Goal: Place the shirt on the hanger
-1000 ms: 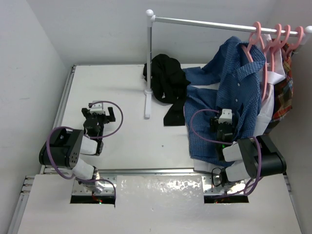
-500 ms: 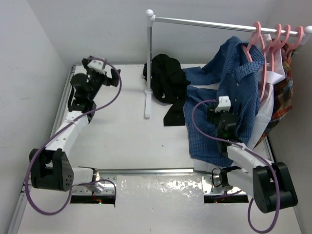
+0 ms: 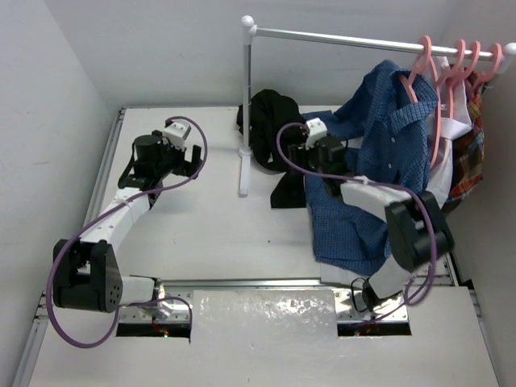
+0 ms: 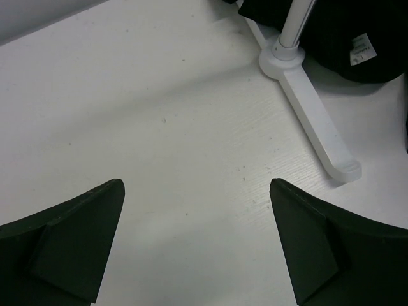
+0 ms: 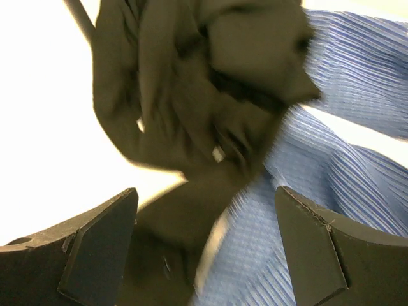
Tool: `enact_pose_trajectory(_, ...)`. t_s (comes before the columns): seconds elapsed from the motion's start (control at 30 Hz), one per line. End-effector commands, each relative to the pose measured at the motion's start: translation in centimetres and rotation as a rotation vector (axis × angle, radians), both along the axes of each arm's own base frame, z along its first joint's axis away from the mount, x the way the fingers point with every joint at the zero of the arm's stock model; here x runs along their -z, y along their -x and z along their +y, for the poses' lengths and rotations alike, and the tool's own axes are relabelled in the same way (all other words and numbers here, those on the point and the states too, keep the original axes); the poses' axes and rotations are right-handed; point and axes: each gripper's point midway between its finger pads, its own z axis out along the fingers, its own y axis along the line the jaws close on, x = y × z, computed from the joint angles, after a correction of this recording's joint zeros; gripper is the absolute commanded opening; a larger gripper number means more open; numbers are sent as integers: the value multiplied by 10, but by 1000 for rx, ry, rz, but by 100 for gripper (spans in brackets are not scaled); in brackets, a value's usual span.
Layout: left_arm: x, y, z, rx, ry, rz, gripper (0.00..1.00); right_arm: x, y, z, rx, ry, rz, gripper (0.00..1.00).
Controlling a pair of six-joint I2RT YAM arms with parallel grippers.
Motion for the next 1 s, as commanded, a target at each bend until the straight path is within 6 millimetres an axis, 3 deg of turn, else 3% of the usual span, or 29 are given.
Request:
enact_pose_trajectory(0.0, -16, 5, 0, 12, -20, -48, 97, 13, -32, 38, -32, -151, 82, 85)
enact_pose_trajectory(0.03, -15, 6, 0, 13, -22, -47, 97, 17, -39, 47, -34, -191, 102, 85)
enact_pose_trajectory(0.07, -13, 7, 0, 18, -23, -45, 97, 6, -55, 56, -40, -220, 81, 84)
enact_pose_trajectory(0.1, -9, 9, -1, 21, -25, -35, 97, 13, -61, 65, -46, -235, 95, 84)
enact_pose_trajectory(0.13, -8, 9, 1, 17, -27, -34, 97, 40, -66, 71, -33, -249, 157, 83)
enact_pose_trajectory(0.17, -6, 10, 2, 11, -32, -33, 97, 33, -79, 80, -42, -272, 145, 83)
enact_pose_trajectory(0.2, -2, 11, 2, 11, -36, -26, 97, 43, -82, 84, -43, -282, 174, 81)
enact_pose_trajectory(0.23, -1, 10, 4, 4, -40, -28, 97, 65, -84, 87, -35, -284, 219, 79)
enact_pose_trajectory(0.27, 1, 10, 5, 0, -43, -27, 97, 64, -90, 92, -26, -312, 224, 76)
enact_pose_trajectory(0.37, 4, 10, 6, -7, -50, -23, 97, 75, -91, 97, -22, -349, 247, 49)
enact_pose_trajectory(0.4, 5, 9, 6, -7, -49, -21, 97, 75, -89, 98, -32, -351, 250, 24)
enact_pose_trajectory(0.43, 5, 9, 7, -13, -50, -19, 97, 69, -82, 96, -46, -348, 243, 10)
enact_pose_trajectory(0.5, 5, 9, 7, -13, -50, -16, 97, 57, -71, 90, -60, -329, 208, 0)
enact_pose_trajectory(0.53, 6, 10, 6, -8, -47, -10, 97, 73, -47, 80, -56, -303, 242, 0)
enact_pose_trajectory(0.57, 6, 11, 6, -8, -47, -10, 97, 33, -42, 78, -77, -322, 141, 0)
enact_pose_trajectory(0.6, 6, 11, 5, -1, -44, -6, 97, 21, -31, 74, -100, -303, 98, 0)
enact_pose_trajectory(0.63, 5, 12, 4, 2, -40, -7, 97, 6, -4, 66, -121, -298, 61, 0)
enact_pose_trajectory(0.7, 1, 11, 4, 1, -34, -10, 97, -9, 27, 66, -175, -262, 24, 0)
enact_pose_trajectory(0.73, 0, 11, 3, 5, -31, -10, 97, 1, 50, 60, -208, -212, 31, 0)
enact_pose_trajectory(0.77, -6, 10, 2, 5, -27, -21, 97, -30, 70, 66, -270, -214, -32, 0)
enact_pose_trajectory(0.8, -9, 11, 1, 12, -22, -24, 97, -39, 82, 65, -311, -191, -67, 0)
enact_pose_trajectory(0.83, -12, 10, 0, 17, -19, -30, 97, -35, 99, 63, -344, -182, -47, 0)
enact_pose_trajectory(0.87, -18, 9, -1, 19, -16, -43, 97, -69, 114, 64, -391, -211, -120, 0)
enact_pose_trajectory(0.93, -19, 14, -3, 27, -10, -27, 97, -78, 129, 52, -377, -190, -105, 0)
enact_pose_trajectory(0.97, -25, 14, -3, 32, -8, -36, 97, -102, 129, 35, -304, -184, -172, 0)
